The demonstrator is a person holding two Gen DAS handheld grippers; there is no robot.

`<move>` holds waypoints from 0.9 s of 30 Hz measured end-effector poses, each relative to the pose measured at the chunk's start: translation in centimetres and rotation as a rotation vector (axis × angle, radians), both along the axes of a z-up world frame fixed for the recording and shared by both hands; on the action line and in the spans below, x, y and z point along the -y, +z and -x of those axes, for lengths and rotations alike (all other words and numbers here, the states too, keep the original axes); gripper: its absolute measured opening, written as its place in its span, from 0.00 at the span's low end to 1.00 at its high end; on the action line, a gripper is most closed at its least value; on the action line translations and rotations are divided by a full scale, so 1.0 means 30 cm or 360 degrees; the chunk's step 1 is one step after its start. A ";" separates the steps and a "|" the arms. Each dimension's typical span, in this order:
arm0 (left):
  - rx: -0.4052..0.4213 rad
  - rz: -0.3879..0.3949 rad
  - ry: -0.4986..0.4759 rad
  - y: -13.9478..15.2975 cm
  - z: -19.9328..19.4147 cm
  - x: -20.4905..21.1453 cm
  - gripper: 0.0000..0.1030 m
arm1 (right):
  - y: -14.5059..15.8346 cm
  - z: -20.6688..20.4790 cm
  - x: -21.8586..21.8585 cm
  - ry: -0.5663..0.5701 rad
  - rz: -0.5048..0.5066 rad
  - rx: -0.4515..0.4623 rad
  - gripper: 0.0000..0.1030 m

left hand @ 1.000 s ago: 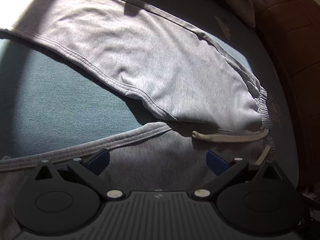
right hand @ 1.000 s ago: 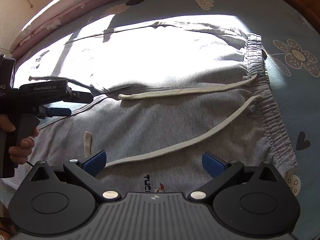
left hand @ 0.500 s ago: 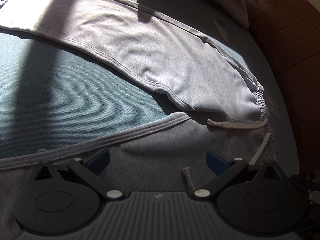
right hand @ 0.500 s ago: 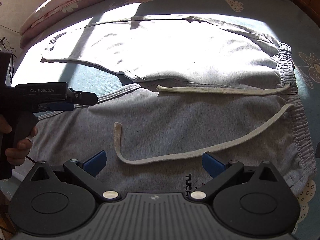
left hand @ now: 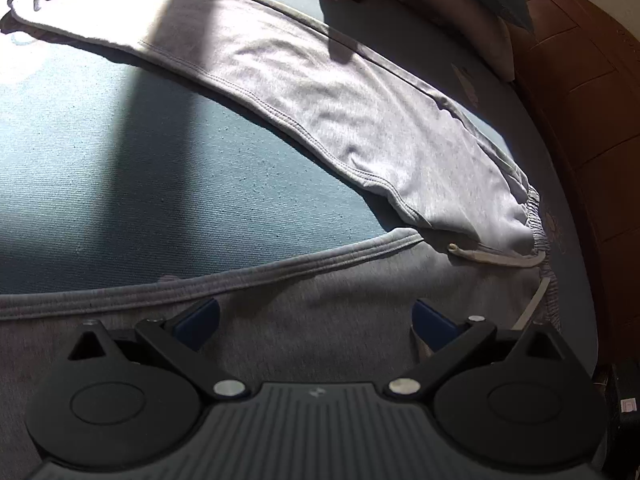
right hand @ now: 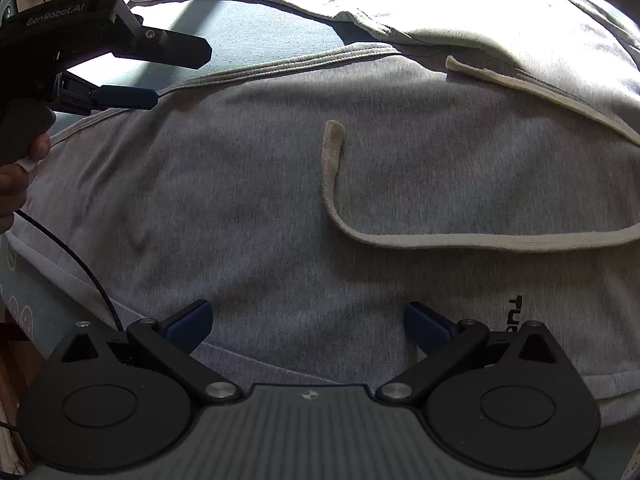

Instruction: Fold clothes

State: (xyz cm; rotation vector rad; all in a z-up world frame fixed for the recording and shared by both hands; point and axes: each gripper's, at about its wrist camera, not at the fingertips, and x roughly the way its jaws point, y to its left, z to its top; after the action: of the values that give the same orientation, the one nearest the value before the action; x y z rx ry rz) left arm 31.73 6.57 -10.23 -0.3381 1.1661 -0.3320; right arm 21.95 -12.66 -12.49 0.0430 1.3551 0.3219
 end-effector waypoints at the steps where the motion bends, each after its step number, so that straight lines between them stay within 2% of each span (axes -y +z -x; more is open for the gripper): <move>1: 0.0000 -0.0011 -0.0009 0.003 0.006 -0.005 0.99 | 0.003 0.012 -0.010 0.0034 0.0040 -0.0003 1.00; 3: 0.0004 -0.0021 -0.0029 0.005 0.017 -0.008 0.99 | 0.001 0.032 -0.014 0.0071 0.0095 -0.0063 1.00; 6: 0.0014 -0.0051 -0.0102 -0.007 0.045 0.009 0.99 | 0.015 0.048 0.006 0.0025 0.0094 -0.0126 1.00; 9: 0.0016 -0.0097 -0.0211 -0.034 0.078 0.046 0.99 | 0.034 0.026 0.008 -0.0014 0.0053 -0.0070 1.00; 12: 0.0044 -0.0174 -0.0270 -0.060 0.104 0.061 0.99 | -0.013 0.005 0.002 -0.0036 0.0058 -0.0101 1.00; 21: 0.0061 -0.0222 -0.0094 -0.057 0.064 -0.055 0.99 | -0.020 0.046 -0.035 0.0034 0.0194 0.0000 1.00; 25: 0.0037 -0.0237 -0.0117 -0.061 0.077 -0.066 0.99 | -0.034 0.054 -0.085 0.0156 0.0364 0.0000 1.00; 27: 0.0033 -0.0248 -0.0111 -0.080 0.083 -0.071 0.99 | -0.033 0.049 -0.085 0.0122 0.0373 -0.0009 1.00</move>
State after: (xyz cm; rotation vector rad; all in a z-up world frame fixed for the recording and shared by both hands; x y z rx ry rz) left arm 29.25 8.71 -12.64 -0.1576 1.1771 -0.3025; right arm 20.47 -10.10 -13.49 -0.2038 1.3948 0.2258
